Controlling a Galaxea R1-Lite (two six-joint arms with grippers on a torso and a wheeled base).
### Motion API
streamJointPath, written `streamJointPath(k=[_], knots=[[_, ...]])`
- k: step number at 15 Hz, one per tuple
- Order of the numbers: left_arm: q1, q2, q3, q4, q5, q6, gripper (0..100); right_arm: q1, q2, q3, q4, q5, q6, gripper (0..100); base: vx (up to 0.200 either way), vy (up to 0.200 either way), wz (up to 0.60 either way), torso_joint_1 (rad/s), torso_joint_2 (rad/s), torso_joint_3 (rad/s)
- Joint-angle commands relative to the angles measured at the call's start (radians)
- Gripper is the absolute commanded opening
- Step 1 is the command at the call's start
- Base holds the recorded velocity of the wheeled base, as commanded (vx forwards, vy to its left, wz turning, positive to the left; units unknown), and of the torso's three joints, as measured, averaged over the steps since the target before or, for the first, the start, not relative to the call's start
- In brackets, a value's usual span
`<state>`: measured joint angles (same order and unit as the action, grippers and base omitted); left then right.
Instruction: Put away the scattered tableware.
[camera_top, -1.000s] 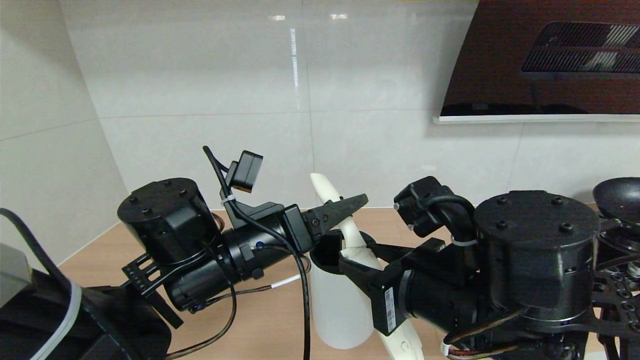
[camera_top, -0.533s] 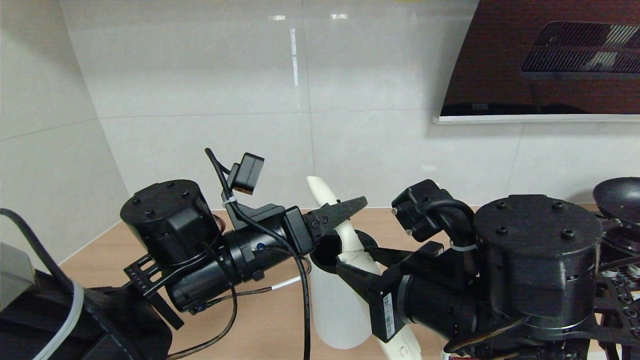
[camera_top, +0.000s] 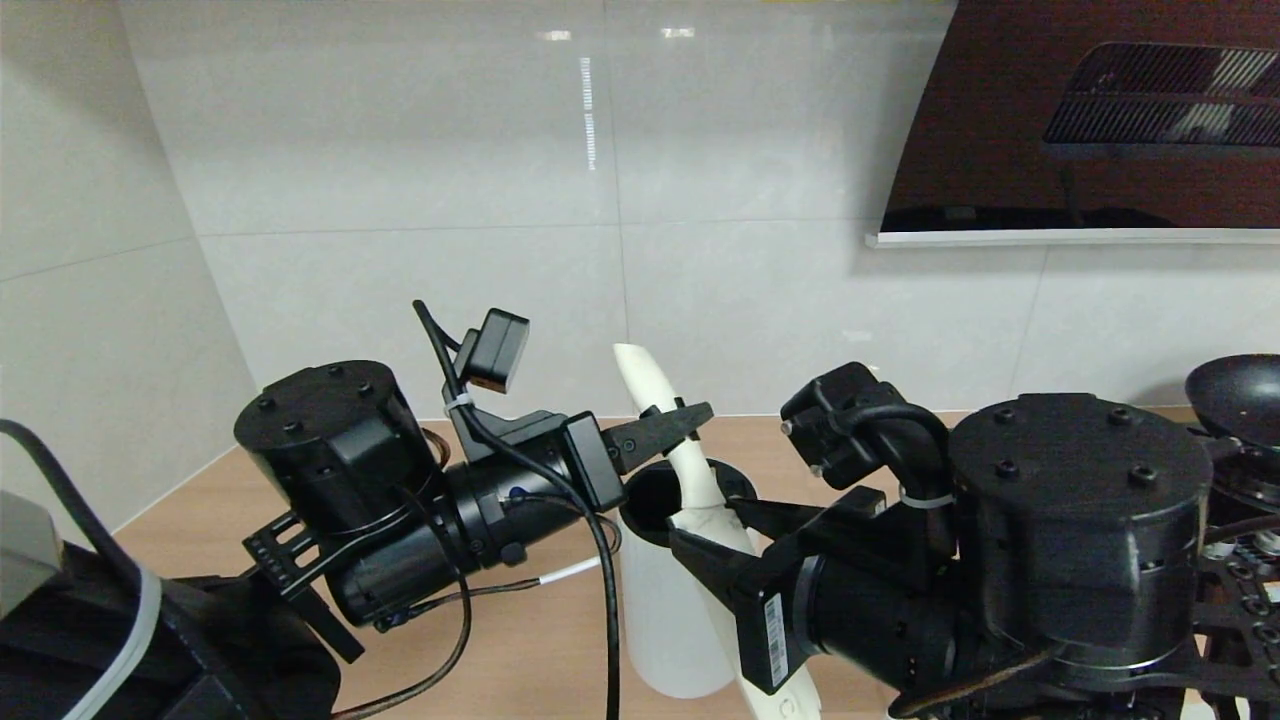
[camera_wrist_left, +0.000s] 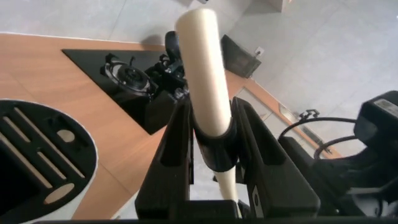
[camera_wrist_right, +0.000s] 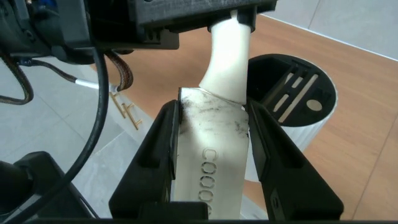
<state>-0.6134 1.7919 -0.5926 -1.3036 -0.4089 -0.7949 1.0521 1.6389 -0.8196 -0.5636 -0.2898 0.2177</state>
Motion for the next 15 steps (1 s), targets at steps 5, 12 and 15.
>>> streamJointPath(k=[5, 12, 15], knots=[[-0.002, -0.011, -0.006, 0.0, 0.007, 0.003, 0, -0.001, -0.004, -0.003, -0.001, 0.0, 0.003, 0, 0.0, 0.0, 0.0, 0.0, 0.0, 0.0], [-0.002, -0.029, -0.013, 0.006, 0.005, 0.008, 0, -0.006, -0.01, 0.0, -0.032, 0.0, 0.002, 100, 0.0, 0.0, 0.0, 0.0, 0.0, 0.0], [0.035, -0.074, -0.069, 0.078, 0.009, 0.009, 0, -0.055, -0.073, -0.003, -0.035, 0.0, -0.001, 100, 0.0, 0.0, 0.0, 0.0, 0.0, 0.0]])
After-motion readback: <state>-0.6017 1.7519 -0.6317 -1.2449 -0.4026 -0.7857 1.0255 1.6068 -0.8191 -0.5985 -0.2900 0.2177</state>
